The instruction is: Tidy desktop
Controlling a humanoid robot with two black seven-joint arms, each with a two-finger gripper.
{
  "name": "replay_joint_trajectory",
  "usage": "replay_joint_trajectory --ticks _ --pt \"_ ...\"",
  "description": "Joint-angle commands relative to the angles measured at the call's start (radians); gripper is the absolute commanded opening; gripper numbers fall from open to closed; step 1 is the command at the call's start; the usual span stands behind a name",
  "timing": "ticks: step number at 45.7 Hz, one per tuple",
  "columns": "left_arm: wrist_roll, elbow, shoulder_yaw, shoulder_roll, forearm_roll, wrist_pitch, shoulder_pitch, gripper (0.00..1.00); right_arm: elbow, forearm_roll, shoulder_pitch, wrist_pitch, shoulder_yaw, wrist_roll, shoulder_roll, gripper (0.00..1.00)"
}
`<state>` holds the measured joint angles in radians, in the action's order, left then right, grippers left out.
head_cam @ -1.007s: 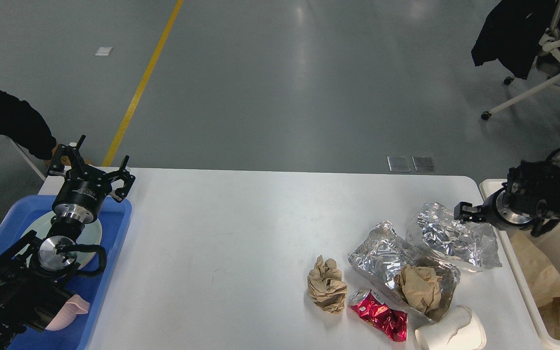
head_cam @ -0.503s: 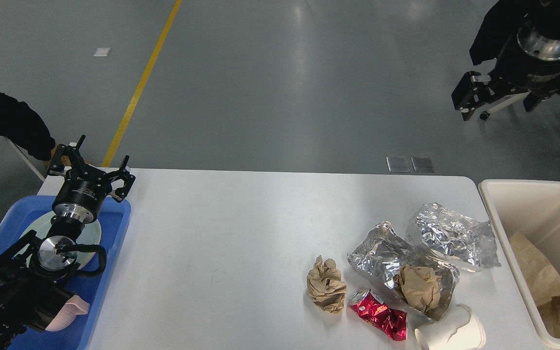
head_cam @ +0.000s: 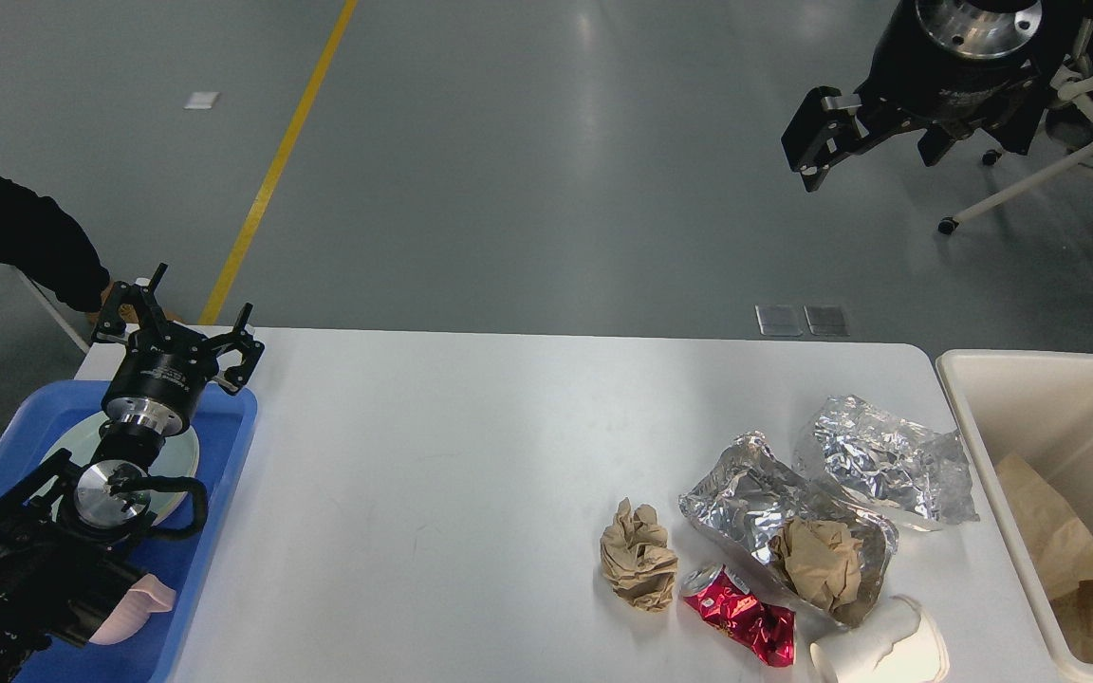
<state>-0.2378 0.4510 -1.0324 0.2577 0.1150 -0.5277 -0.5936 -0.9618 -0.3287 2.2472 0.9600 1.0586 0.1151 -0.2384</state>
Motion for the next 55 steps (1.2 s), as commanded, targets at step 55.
replay_joint_trajectory --ticks 55 --pt "0.000 0.000 0.000 0.000 0.000 0.000 0.000 0.96 0.295 -0.007 -1.068 -0.715 -0.020 0.001 -0.216 1.00"
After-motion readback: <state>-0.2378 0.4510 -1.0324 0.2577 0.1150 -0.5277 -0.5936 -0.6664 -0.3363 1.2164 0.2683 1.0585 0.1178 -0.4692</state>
